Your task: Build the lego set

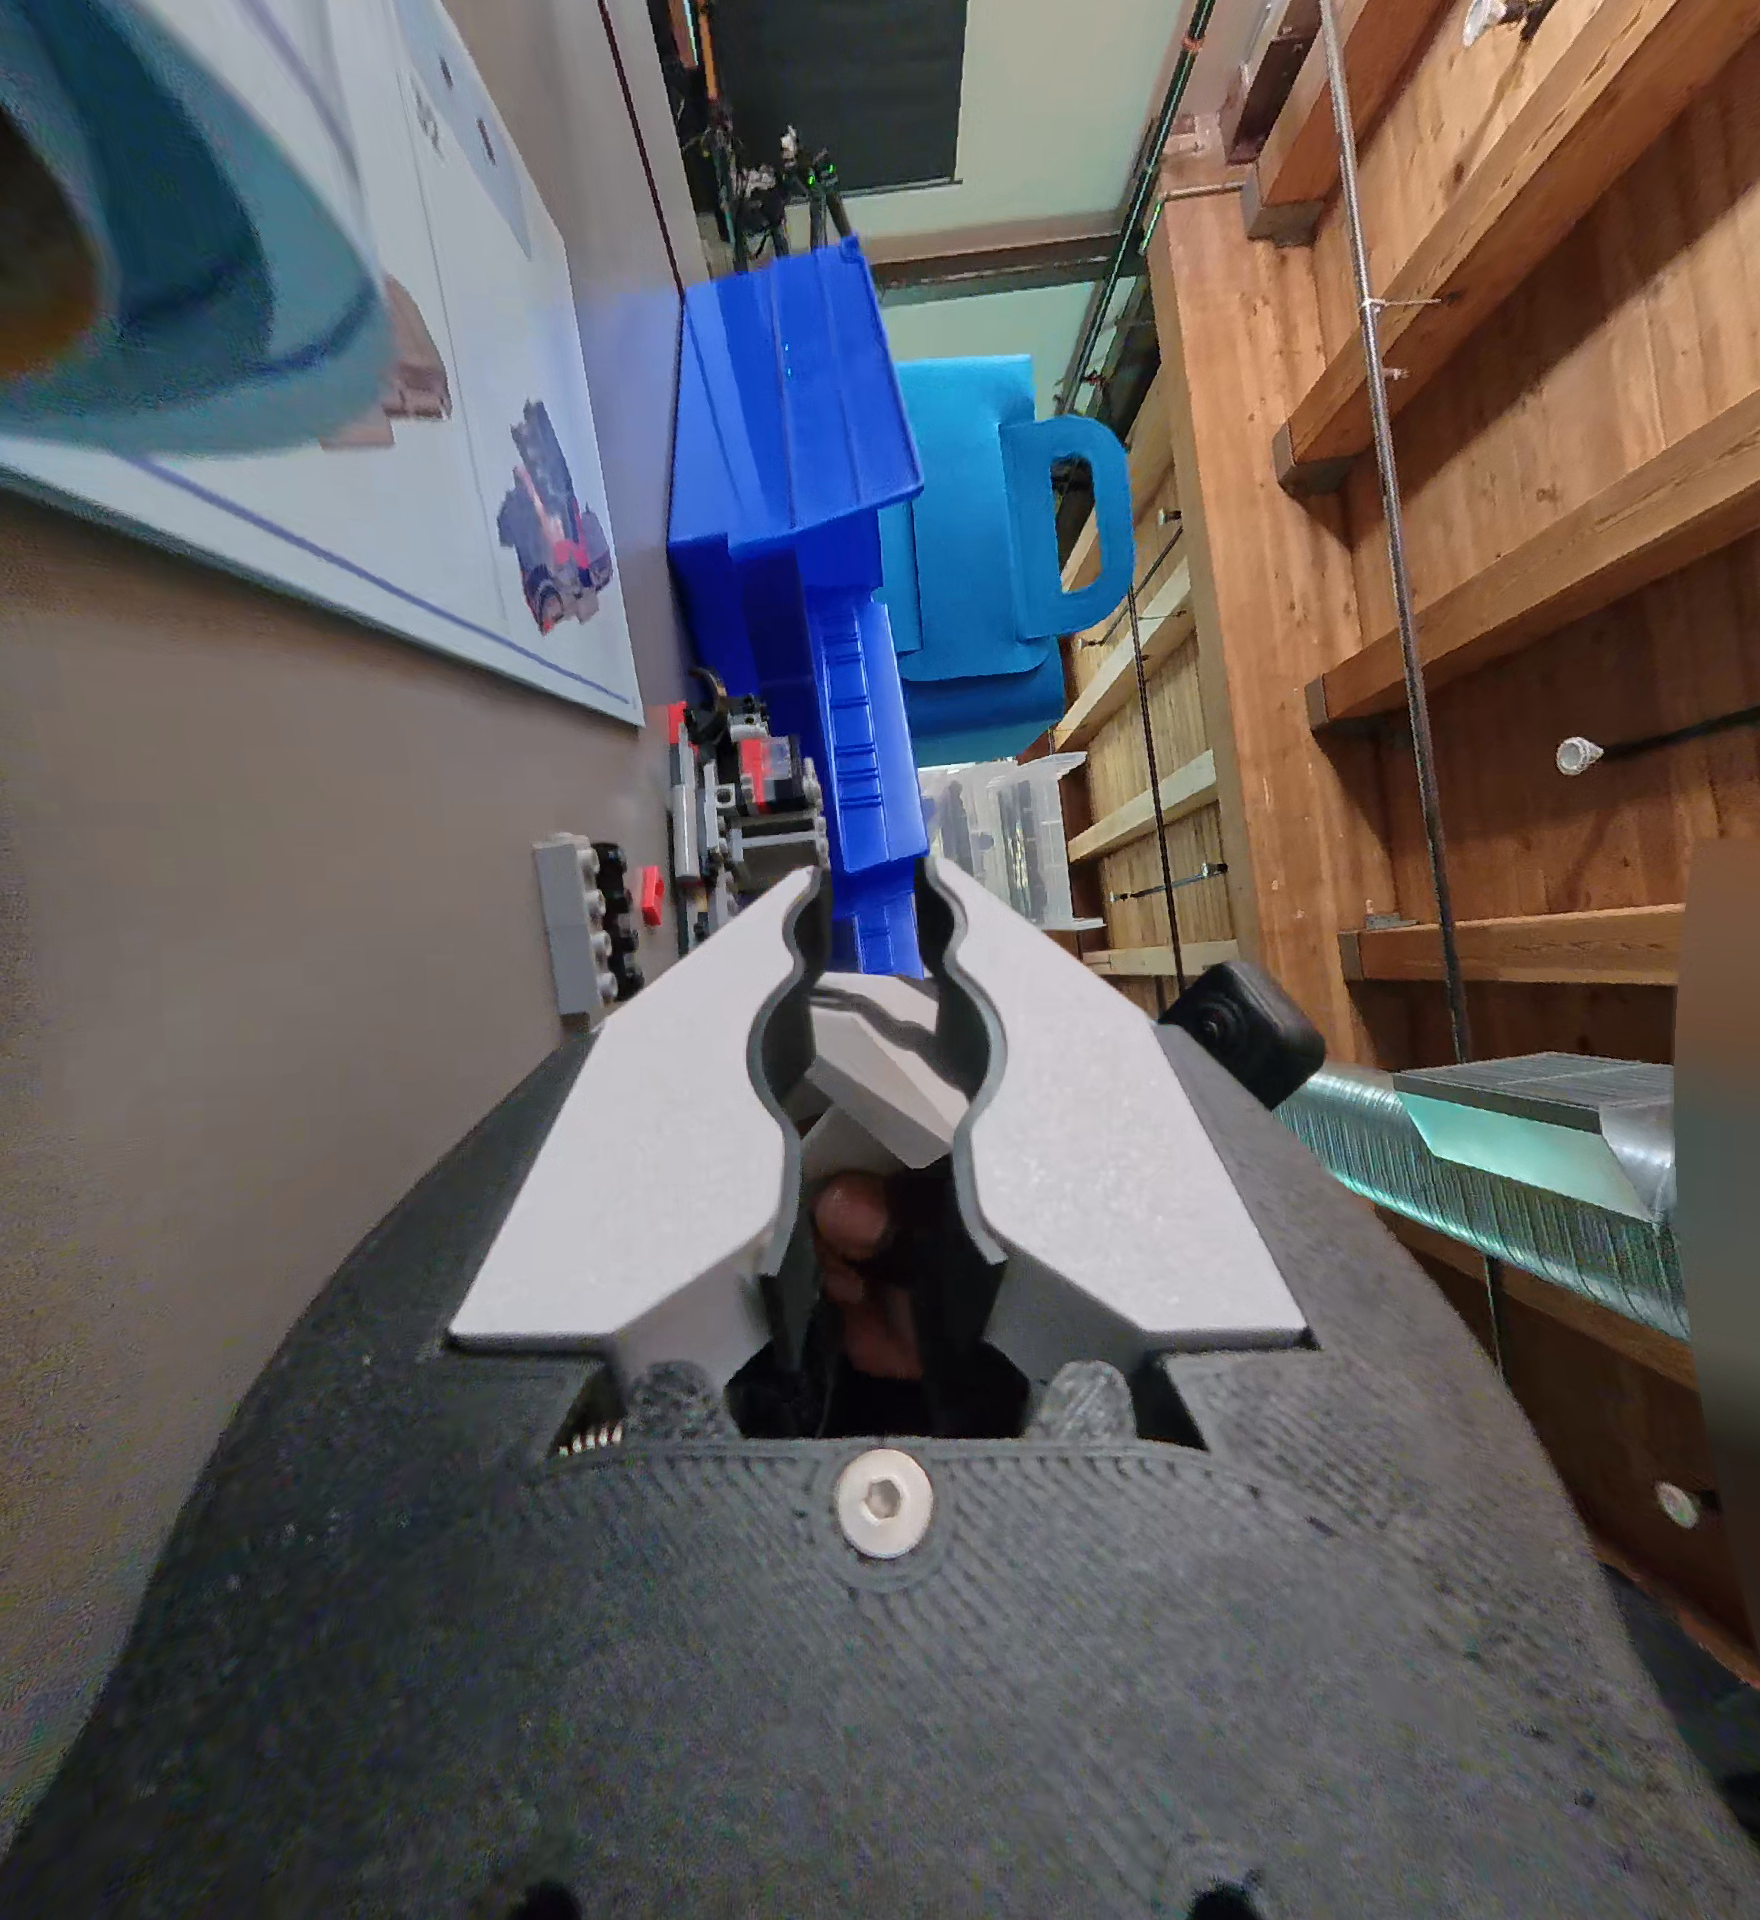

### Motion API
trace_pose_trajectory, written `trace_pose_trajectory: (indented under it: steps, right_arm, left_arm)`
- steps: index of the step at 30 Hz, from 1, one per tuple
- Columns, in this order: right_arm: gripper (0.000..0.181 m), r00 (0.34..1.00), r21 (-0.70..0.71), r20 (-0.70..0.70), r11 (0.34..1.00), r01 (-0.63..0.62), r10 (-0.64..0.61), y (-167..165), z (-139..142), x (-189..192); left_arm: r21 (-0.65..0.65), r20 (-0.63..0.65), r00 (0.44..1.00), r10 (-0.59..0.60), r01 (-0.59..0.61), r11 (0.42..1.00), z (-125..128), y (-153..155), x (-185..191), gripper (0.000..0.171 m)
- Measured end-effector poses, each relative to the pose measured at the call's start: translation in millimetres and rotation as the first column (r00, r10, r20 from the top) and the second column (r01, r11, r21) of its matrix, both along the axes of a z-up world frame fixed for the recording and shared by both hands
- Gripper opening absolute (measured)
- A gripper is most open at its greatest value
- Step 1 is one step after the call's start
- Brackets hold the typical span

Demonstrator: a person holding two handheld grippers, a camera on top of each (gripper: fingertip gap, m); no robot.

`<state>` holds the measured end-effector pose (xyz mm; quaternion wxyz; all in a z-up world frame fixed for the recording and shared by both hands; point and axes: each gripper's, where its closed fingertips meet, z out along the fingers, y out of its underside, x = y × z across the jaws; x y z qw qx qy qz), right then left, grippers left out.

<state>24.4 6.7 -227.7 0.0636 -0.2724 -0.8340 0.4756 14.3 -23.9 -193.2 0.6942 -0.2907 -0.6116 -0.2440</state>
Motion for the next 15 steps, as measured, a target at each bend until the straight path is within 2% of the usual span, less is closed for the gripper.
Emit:
trace_pose_trajectory:
  steps: [6,15]
  right_arm:
    - [0.021,1.000,0.062,0.004,0.998,-0.010,0.009,-4.7,-8.1,-0.2]
    - [0.040,1.000,0.168,-0.016,0.986,0.007,-0.004,-26.5,-21.0,-1.9]
  left_arm:
    - [-0.056,-0.024,0.999,0.040,-0.041,0.998,0.9,-21.6,-2.1,0.017]
    - [-0.133,-0.048,0.997,0.064,-0.070,0.989,-0.9,-36.6,-1.3,0.018]
